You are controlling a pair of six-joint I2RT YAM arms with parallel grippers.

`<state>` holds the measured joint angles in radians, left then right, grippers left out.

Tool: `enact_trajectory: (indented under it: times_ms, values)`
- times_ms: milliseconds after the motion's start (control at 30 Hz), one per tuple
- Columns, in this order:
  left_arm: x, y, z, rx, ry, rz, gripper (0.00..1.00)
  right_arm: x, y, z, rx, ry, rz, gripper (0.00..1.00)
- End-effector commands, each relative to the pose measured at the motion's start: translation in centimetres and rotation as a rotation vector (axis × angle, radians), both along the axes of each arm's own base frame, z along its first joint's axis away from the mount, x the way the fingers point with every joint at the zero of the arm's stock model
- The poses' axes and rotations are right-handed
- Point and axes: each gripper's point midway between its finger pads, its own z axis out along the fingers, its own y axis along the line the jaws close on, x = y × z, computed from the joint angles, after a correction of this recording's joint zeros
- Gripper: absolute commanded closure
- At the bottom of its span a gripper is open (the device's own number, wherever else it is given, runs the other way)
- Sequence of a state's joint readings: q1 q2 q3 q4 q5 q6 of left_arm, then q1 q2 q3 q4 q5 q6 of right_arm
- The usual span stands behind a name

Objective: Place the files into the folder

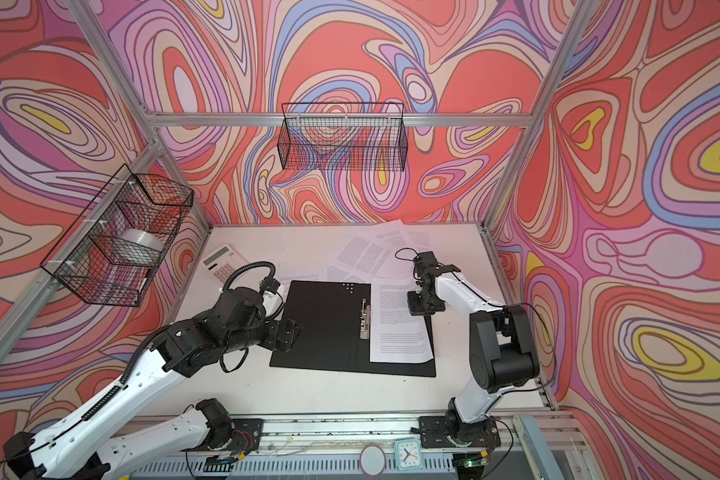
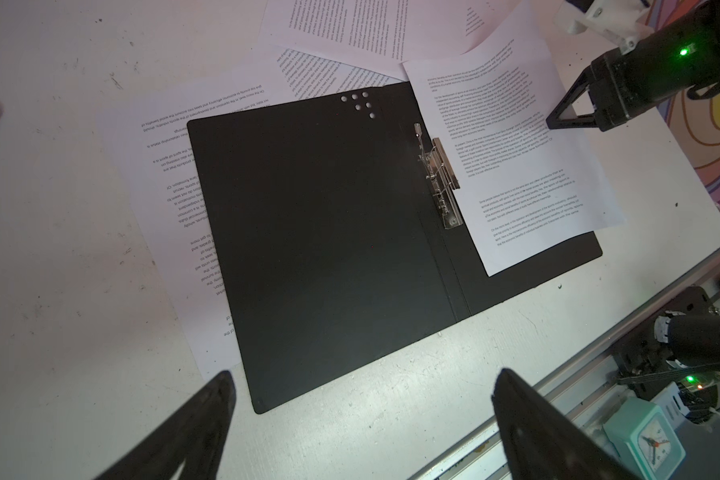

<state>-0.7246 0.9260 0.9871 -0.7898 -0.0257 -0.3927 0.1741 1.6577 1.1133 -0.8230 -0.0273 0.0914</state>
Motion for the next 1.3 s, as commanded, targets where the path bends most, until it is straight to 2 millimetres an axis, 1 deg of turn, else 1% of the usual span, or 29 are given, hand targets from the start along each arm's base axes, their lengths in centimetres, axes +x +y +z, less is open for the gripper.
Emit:
enact_trajectory:
  times_ms: [0, 67, 100, 167, 233, 300, 433, 500, 600, 667, 767, 867, 933, 967, 1067, 1167, 1267]
  values:
    - [-0.4, 0.6, -1.2, 0.038, 0.036, -0.001, 0.03, -0.2, 1.0, 0.1, 0.061, 0.008, -0.001, 1.00]
    - [-0.4, 0.7, -1.2, 0.041, 0.036, 0.001, 0.03, 0.0, 1.7, 1.0, 0.105, -0.012, -0.003, 1.00]
    - [-0.4, 0.7, -1.3, 0.043, 0.037, 0.003, 0.03, 0.1, 2.0, 1.7, 0.123, -0.032, -0.007, 1.00]
    - [-0.4, 0.8, -1.3, 0.048, 0.036, 0.006, 0.03, 0.2, 2.5, 3.6, 0.163, -0.071, -0.017, 1.00]
    - [-0.3, 0.9, -1.4, 0.054, 0.036, 0.009, 0.03, 0.1, 3.5, 5.8, 0.239, -0.119, -0.016, 1.00]
    - [-0.3, 0.8, -1.4, 0.050, 0.037, 0.007, 0.03, -0.1, 4.3, 7.6, 0.298, -0.151, -0.013, 1.00]
    - [-0.3, 0.9, -1.4, 0.055, 0.039, 0.009, 0.03, -0.8, 5.5, 10.0, 0.394, -0.182, 0.001, 1.00]
    - [-0.3, 0.9, -1.5, 0.056, 0.038, 0.009, 0.03, -1.0, 5.7, 10.6, 0.428, -0.198, 0.000, 1.00]
    - [-0.3, 0.9, -1.5, 0.055, 0.040, 0.011, 0.03, -1.1, 5.4, 10.3, 0.494, -0.187, -0.028, 1.00]
    - [-0.3, 0.9, -1.5, 0.057, 0.041, 0.010, 0.03, -1.0, 5.4, 10.5, 0.566, -0.188, -0.041, 1.00]
    - [-0.3, 1.0, -1.6, 0.061, 0.040, 0.013, 0.03, -0.8, 5.2, 10.6, 0.623, -0.195, -0.059, 1.00]
    - [-0.2, 1.0, -1.6, 0.065, 0.040, 0.017, 0.03, -0.8, 5.0, 10.2, 0.678, -0.175, -0.075, 1.00]
    - [-0.2, 1.1, -1.6, 0.069, 0.039, 0.020, 0.03, -0.6, 4.8, 10.6, 0.733, -0.176, -0.091, 1.00]
    - [-0.2, 1.1, -1.7, 0.071, 0.041, 0.021, 0.03, -0.5, 4.6, 11.1, 0.750, -0.190, -0.097, 1.00]
    - [-0.1, 1.2, -1.7, 0.073, 0.040, 0.023, 0.03, -0.4, 4.3, 12.2, 0.773, -0.213, -0.103, 1.00]
    - [-0.1, 1.2, -1.7, 0.070, 0.042, 0.023, 0.03, -0.6, 5.0, 12.9, 0.835, -0.205, -0.093, 1.00]
    - [-0.1, 1.2, -1.7, 0.069, 0.045, 0.026, 0.04, -0.8, 5.3, 13.5, 0.868, -0.217, -0.093, 1.00]
